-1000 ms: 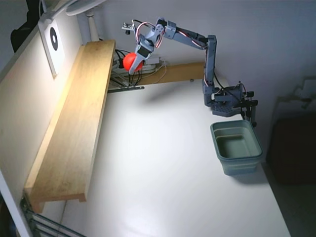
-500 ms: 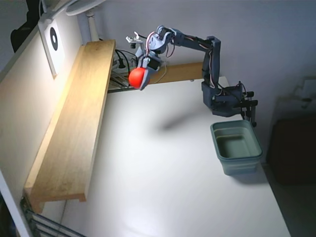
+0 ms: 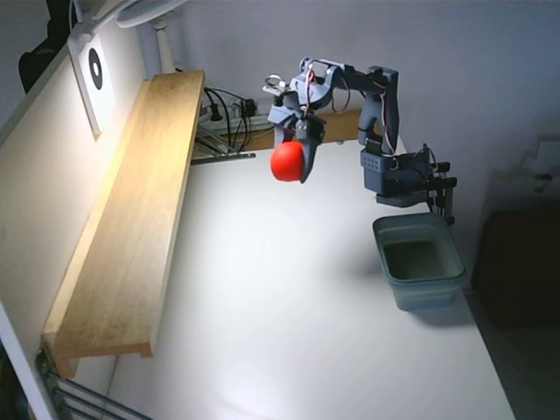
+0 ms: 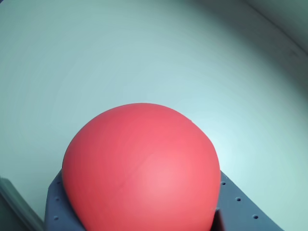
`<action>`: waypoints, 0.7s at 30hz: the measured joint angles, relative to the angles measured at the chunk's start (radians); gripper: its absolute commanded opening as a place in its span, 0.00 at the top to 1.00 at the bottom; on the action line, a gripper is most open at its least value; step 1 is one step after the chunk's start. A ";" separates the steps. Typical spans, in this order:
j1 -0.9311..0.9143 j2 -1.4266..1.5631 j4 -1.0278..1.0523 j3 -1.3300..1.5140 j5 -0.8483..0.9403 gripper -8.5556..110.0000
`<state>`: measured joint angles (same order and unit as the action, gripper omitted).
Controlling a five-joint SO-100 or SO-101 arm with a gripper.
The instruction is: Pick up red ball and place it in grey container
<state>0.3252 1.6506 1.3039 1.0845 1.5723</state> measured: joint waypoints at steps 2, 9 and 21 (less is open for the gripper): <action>0.060 0.000 0.000 0.000 0.000 0.73; 0.267 0.000 0.000 0.000 0.002 0.73; 0.620 0.000 0.000 0.000 0.000 0.73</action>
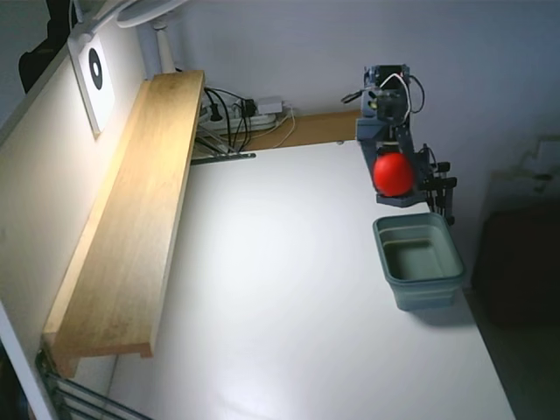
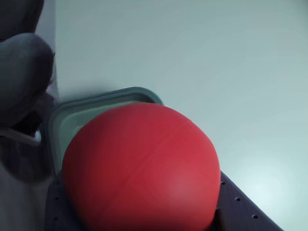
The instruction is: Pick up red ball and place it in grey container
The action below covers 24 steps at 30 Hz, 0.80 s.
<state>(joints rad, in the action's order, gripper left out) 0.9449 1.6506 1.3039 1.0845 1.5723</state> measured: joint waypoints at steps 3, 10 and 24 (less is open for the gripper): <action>0.066 0.000 0.000 0.000 0.002 0.73; 0.077 0.000 0.000 0.000 0.002 0.73; 0.060 0.000 0.000 0.000 0.000 0.73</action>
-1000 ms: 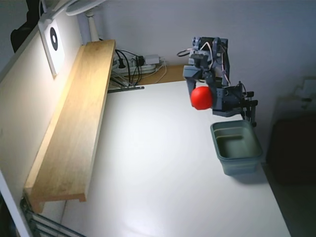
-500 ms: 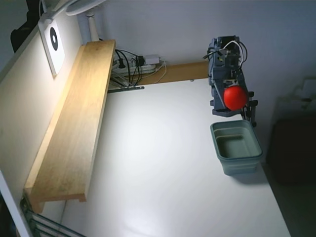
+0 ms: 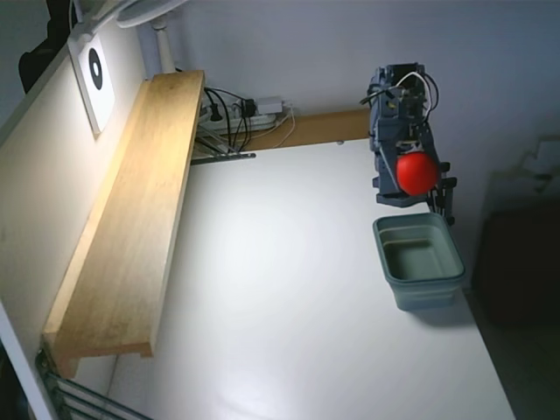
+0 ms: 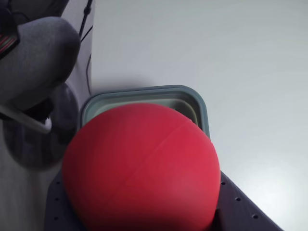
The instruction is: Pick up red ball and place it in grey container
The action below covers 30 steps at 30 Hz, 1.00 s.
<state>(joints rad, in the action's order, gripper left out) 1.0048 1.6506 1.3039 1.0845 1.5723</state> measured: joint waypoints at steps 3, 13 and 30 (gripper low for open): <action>-0.021 0.000 0.000 0.000 0.000 0.73; -0.026 0.000 0.000 0.000 0.000 0.73; -0.026 0.038 -0.144 0.225 0.000 0.73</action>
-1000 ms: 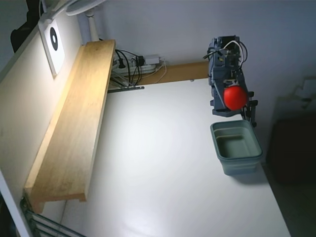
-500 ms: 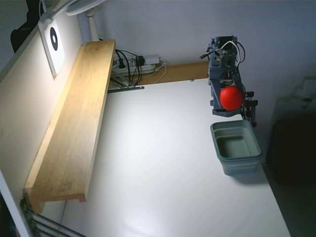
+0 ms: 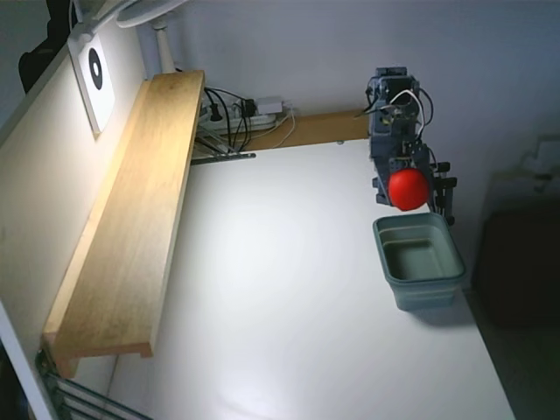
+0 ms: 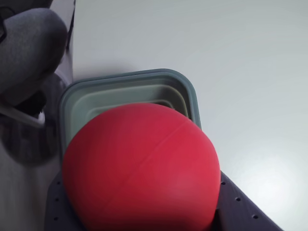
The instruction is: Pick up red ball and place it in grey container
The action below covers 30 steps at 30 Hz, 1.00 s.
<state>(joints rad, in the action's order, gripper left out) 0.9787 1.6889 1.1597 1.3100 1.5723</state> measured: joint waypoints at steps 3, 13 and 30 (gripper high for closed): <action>0.000 0.020 -0.043 0.057 0.000 0.73; 0.000 0.064 -0.170 0.235 0.000 0.61; 0.000 0.101 -0.275 0.356 0.000 0.61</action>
<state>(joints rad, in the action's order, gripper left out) 0.9787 1.7902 0.8851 1.6659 1.5723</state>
